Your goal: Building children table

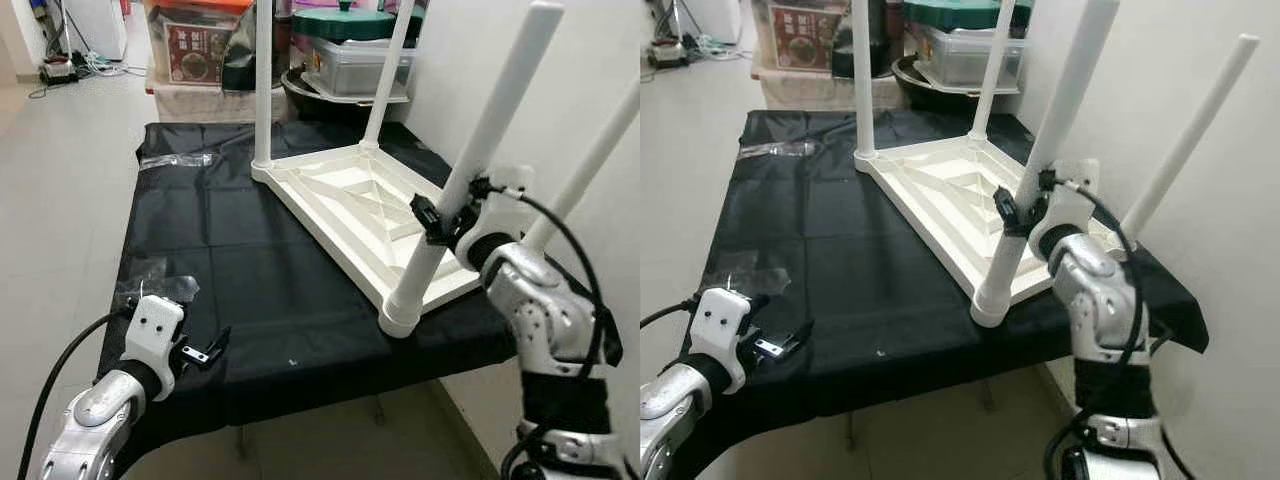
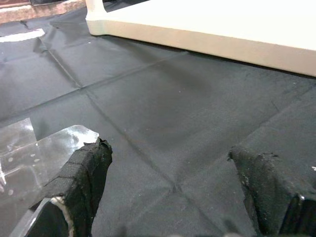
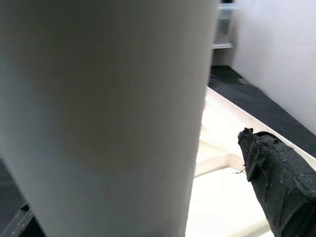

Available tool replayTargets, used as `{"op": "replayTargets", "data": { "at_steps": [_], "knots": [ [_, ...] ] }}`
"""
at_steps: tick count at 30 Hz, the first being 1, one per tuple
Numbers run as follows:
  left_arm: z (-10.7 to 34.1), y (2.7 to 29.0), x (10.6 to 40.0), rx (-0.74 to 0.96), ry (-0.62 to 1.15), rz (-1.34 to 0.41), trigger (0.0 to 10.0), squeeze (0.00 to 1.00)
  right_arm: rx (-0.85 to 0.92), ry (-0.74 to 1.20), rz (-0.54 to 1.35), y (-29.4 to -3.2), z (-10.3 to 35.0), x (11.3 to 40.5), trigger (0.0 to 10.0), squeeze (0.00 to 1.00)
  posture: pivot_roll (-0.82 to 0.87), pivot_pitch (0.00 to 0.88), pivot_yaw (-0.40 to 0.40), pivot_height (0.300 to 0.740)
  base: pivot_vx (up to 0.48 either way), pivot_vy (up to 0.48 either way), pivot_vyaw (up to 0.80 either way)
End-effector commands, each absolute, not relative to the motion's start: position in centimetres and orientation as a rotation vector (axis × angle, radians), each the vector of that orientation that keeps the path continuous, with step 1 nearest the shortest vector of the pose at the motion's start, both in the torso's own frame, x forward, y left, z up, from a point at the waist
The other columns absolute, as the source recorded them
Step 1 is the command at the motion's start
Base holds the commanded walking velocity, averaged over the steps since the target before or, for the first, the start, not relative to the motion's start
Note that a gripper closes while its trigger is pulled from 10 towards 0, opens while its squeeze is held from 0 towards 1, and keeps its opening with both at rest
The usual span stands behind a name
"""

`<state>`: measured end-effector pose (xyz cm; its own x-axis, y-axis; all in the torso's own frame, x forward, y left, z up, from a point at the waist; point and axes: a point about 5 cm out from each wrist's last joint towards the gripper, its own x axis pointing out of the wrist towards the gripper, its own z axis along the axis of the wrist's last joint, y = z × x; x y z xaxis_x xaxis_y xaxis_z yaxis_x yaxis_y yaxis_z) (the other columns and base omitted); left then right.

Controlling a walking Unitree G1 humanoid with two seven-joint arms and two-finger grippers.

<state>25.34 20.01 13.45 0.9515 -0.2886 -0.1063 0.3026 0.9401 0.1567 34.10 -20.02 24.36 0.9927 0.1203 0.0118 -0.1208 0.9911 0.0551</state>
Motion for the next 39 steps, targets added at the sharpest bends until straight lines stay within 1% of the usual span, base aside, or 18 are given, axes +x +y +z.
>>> {"op": "replayTargets", "data": {
  "at_steps": [1,5,7,12,15,19,22,23,24,25,26,30,31,32,33,34,35,39],
  "knots": [
    [13.1,19.9,25.4,0.177,0.094,-0.312,10.0,0.00,0.053,-0.025,0.114,-21.0,24.5,34.3,10.0,0.00,0.08,0.000,-0.119,0.740,0.000,0.000,0.00],
    [13.1,19.9,25.4,0.176,0.094,-0.315,10.0,0.00,0.012,-0.029,0.106,-23.1,24.0,35.1,10.0,0.00,0.09,0.000,-0.123,0.740,0.000,0.000,0.00],
    [13.1,19.9,25.4,0.179,0.095,-0.317,10.0,0.00,-0.005,-0.009,0.182,-23.8,23.5,35.5,10.0,0.00,0.09,0.000,-0.124,0.740,0.000,0.000,0.00],
    [13.1,19.9,25.5,0.180,0.094,-0.318,10.0,0.00,-0.022,-0.024,0.216,-24.5,23.6,35.8,10.0,0.00,0.09,0.000,-0.125,0.740,0.000,0.000,0.00],
    [13.1,19.9,25.4,0.179,0.093,-0.318,10.0,0.00,-0.013,-0.048,0.282,-24.6,23.9,36.1,10.0,0.00,0.09,0.000,-0.125,0.740,0.000,0.000,0.00],
    [13.1,19.9,25.3,0.181,0.093,-0.321,10.0,0.00,0.026,-0.013,0.452,-24.5,22.6,36.3,10.0,0.00,0.10,0.000,-0.131,0.740,0.000,0.000,0.00],
    [13.1,19.9,25.3,0.181,0.093,-0.321,10.0,0.00,0.025,-0.006,0.477,-24.5,22.3,36.3,10.0,0.00,0.10,0.000,-0.131,0.740,0.000,0.000,0.00],
    [13.1,19.9,25.2,0.182,0.093,-0.321,10.0,0.00,0.022,0.000,0.509,-24.4,22.0,36.3,7.7,0.00,0.11,0.000,-0.133,0.740,0.000,0.000,0.00],
    [13.1,19.9,25.2,0.182,0.094,-0.321,10.0,0.00,0.018,0.012,0.537,-24.4,21.6,36.3,4.3,0.00,0.11,0.000,-0.136,0.740,0.000,0.000,0.00],
    [13.1,19.9,25.2,0.182,0.094,-0.321,10.0,0.00,0.017,0.020,0.556,-24.4,21.4,36.3,4.3,0.00,0.11,0.000,-0.136,0.740,0.000,0.000,0.00],
    [13.1,20.0,25.2,0.183,0.095,-0.321,10.0,0.00,0.012,0.036,0.570,-24.5,21.0,36.3,3.0,0.00,0.12,0.000,-0.138,0.740,0.000,0.000,0.00],
    [13.1,20.1,25.2,0.184,0.097,-0.320,10.0,0.00,0.005,0.057,0.582,-24.9,20.6,36.5,2.9,0.00,0.12,0.000,-0.139,0.740,0.000,0.000,0.00],
    [13.1,20.1,25.2,0.185,0.097,-0.320,10.0,0.00,-0.001,0.056,0.577,-25.1,20.6,36.5,2.4,0.00,0.12,0.000,-0.140,0.740,0.000,0.000,0.00],
    [13.1,20.1,25.2,0.185,0.097,-0.320,10.0,0.00,-0.001,0.056,0.577,-25.1,20.6,36.5,2.4,0.00,0.12,0.000,-0.140,0.740,0.000,0.000,0.00],
    [13.1,20.1,25.2,0.186,0.097,-0.319,10.0,0.00,-0.005,0.051,0.569,-25.4,20.6,36.6,0.5,0.00,0.12,0.000,-0.141,0.740,0.000,0.000,0.00],
    [13.1,20.1,25.2,0.186,0.097,-0.319,10.0,0.00,-0.005,0.051,0.569,-25.4,20.6,36.6,0.5,0.00,0.12,0.000,-0.141,0.740,0.000,0.000,0.00],
    [13.1,20.1,25.2,0.186,0.097,-0.320,10.0,0.00,-0.001,0.043,0.570,-25.5,20.6,36.7,0.0,0.00,0.12,0.000,-0.141,0.740,0.000,0.000,0.00],
    [13.1,20.1,25.2,0.186,0.097,-0.321,10.0,0.00,0.005,0.027,0.569,-25.7,20.6,36.7,0.0,0.00,0.12,0.000,-0.141,0.740,0.000,0.000,0.00]
  ]
}}
